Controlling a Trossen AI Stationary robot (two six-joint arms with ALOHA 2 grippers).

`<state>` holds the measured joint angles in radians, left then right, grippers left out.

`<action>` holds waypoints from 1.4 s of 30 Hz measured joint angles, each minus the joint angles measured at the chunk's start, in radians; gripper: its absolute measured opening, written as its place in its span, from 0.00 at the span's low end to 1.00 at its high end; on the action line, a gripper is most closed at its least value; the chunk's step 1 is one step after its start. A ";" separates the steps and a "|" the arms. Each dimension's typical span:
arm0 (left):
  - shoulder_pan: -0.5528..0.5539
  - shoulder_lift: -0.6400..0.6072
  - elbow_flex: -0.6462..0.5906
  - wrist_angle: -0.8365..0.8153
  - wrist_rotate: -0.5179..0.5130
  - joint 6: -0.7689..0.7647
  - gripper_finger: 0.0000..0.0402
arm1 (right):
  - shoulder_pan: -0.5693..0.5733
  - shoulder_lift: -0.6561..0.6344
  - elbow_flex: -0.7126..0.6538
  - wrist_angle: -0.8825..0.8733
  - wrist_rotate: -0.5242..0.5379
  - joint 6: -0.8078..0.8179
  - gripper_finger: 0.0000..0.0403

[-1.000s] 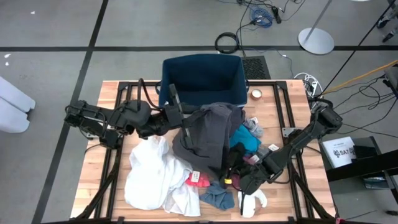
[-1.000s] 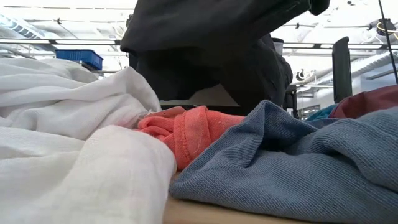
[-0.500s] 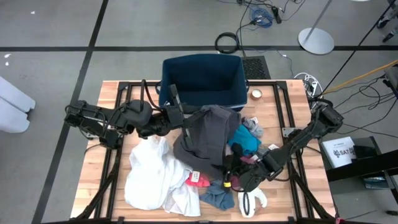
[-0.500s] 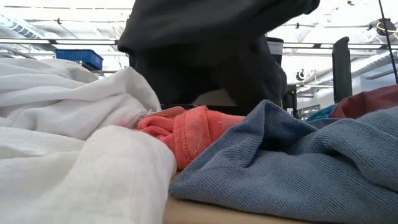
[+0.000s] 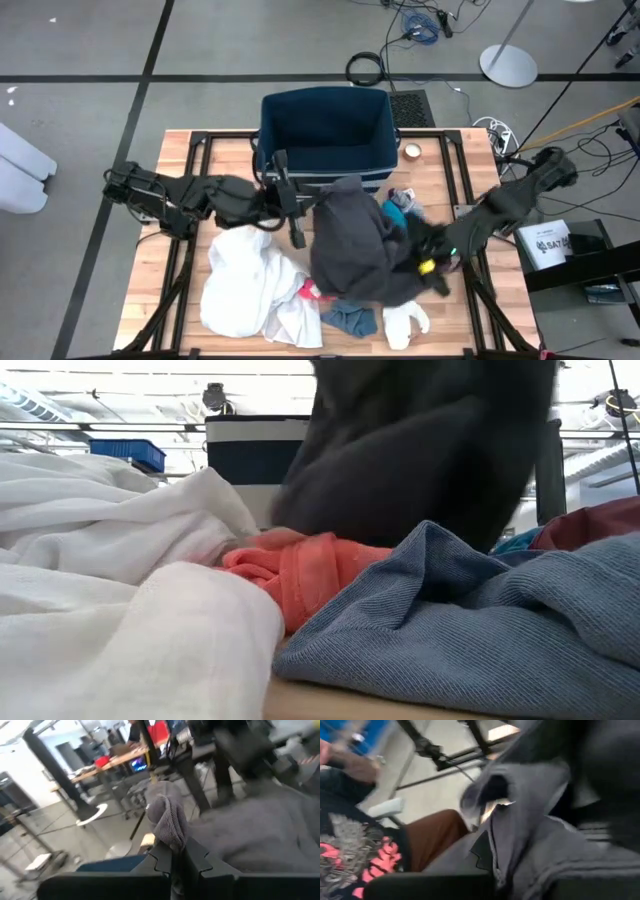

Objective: Sort clothes
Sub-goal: Put the gray shorts into the blue laundry organizer

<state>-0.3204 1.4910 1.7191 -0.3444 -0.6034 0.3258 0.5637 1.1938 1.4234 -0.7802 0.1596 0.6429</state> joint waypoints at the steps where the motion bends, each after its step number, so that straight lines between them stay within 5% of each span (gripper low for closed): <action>1: -0.011 -0.002 -0.001 -0.012 -0.038 0.001 0.04 | -0.015 -0.006 0.042 -0.078 0.021 -0.002 0.01; 7: -0.025 -0.043 -0.001 0.047 -0.196 0.074 0.04 | -0.144 0.000 0.265 -0.261 0.171 -0.254 0.00; 11: 0.014 -0.070 -0.001 0.126 -0.227 0.105 0.04 | -0.244 0.036 0.363 -0.243 0.180 -0.472 0.00; 14: 0.030 -0.087 -0.001 0.062 -0.222 0.065 0.04 | -0.292 0.060 0.385 -0.261 0.142 -0.493 0.00; 22: -0.060 -0.087 -0.125 -0.278 -0.025 -0.201 0.04 | -0.172 0.099 0.110 -0.291 0.039 -0.298 0.00; 27: -0.166 -0.086 -0.310 -0.274 0.016 -0.322 0.04 | -0.054 0.122 -0.158 -0.026 -0.057 -0.122 0.00; 32: -0.242 -0.086 -0.392 -0.220 0.091 -0.408 0.04 | 0.006 0.151 -0.252 0.280 -0.167 -0.106 0.01; 35: -0.219 -0.086 -0.422 -0.193 -0.015 -0.487 0.04 | -0.020 0.169 -0.254 0.226 -0.114 -0.110 0.01; 42: -0.033 -0.086 -0.548 -0.171 0.005 -0.655 0.04 | -0.210 0.232 -0.255 0.036 -0.097 -0.064 0.01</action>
<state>-0.3539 1.4052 1.1715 -0.5149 -0.5983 -0.3296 0.3540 1.4259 1.1683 -0.7439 0.0625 0.5792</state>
